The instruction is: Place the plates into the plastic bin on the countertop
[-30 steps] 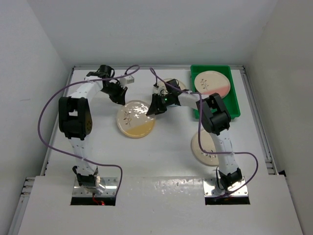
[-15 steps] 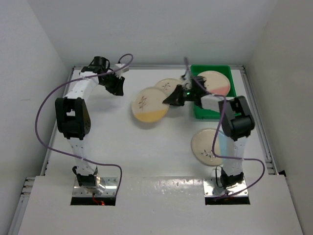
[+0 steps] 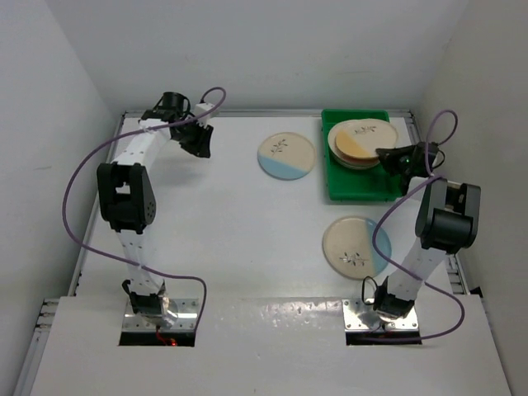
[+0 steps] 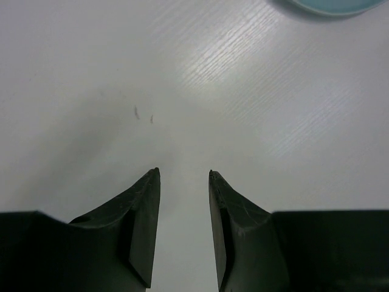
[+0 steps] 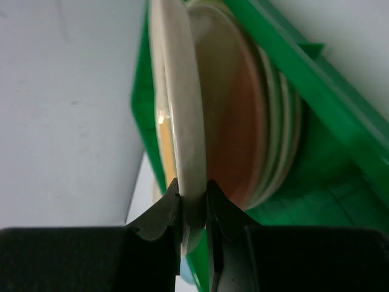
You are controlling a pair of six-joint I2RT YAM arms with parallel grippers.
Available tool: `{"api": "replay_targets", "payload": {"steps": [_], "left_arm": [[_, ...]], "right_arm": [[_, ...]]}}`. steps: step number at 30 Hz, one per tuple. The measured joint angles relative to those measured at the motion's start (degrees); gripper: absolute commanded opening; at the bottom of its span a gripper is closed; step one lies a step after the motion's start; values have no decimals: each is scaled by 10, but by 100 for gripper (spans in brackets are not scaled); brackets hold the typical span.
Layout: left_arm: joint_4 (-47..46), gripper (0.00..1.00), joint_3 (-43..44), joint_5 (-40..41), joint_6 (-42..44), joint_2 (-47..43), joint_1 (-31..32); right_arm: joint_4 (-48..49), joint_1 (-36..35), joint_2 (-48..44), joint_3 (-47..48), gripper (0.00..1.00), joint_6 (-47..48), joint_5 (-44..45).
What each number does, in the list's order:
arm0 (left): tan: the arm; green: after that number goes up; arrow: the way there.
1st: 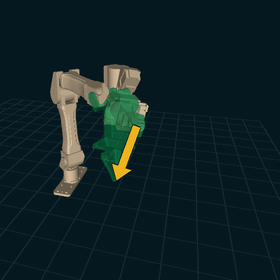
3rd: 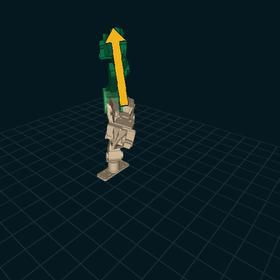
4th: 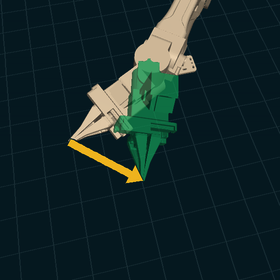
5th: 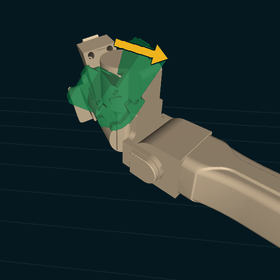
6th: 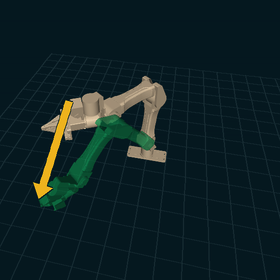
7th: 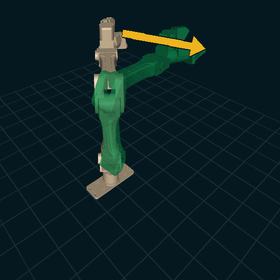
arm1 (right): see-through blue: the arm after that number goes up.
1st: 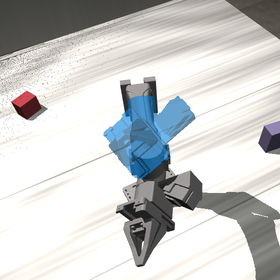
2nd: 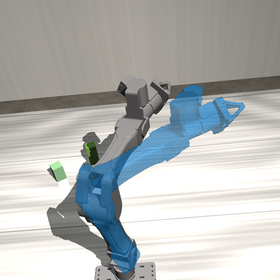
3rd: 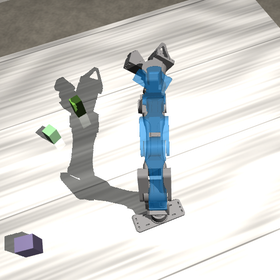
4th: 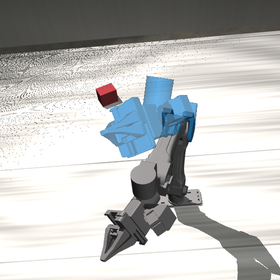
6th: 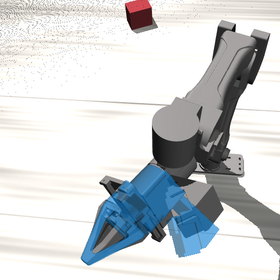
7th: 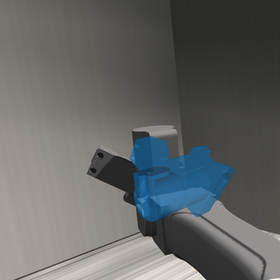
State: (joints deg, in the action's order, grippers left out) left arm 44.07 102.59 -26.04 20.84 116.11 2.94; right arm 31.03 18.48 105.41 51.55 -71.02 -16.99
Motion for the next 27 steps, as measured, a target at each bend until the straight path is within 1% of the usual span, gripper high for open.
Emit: {"api": "replay_targets", "payload": {"steps": [4, 6, 9, 10, 11, 13, 15, 16, 18, 21, 25, 27], "left_arm": [[-6, 43, 29, 7, -16, 28, 35], [-12, 44, 50, 8, -29, 47, 52], [-30, 51, 82, 9, -63, 83, 73], [-39, 59, 93, 9, -76, 97, 79], [-47, 65, 105, 7, -93, 113, 84], [-75, 67, 126, 3, -127, 144, 95], [-106, 68, 144, 3, -169, 178, 104], [-119, 71, 150, 4, -186, 192, 108], [-139, 73, 163, 8, -218, 220, 116], [-164, 73, 177, 14, -252, 256, 129], [-187, 73, 195, 23, -277, 264, 148], [-195, 65, 201, 35, -285, 267, 160]], "right_arm": [[-28, -7, 22, 8, 0, -10, 10], [-46, -13, 23, 26, 5, -4, 16], [-79, -21, 23, 48, 28, 13, 29], [-96, -25, 23, 56, 41, 23, 32], [-116, -28, 23, 64, 44, 31, 41], [-162, -34, 23, 79, 49, 57, 55], [-203, -41, 23, 92, 52, 78, 68], [-219, -42, 23, 100, 53, 92, 74], [-255, -45, 23, 113, 55, 115, 82], [-310, -50, 23, 128, 57, 152, 92], [-372, -57, 15, 140, 57, 211, 107], [-401, -64, 1, 141, 58, 242, 116]]}}
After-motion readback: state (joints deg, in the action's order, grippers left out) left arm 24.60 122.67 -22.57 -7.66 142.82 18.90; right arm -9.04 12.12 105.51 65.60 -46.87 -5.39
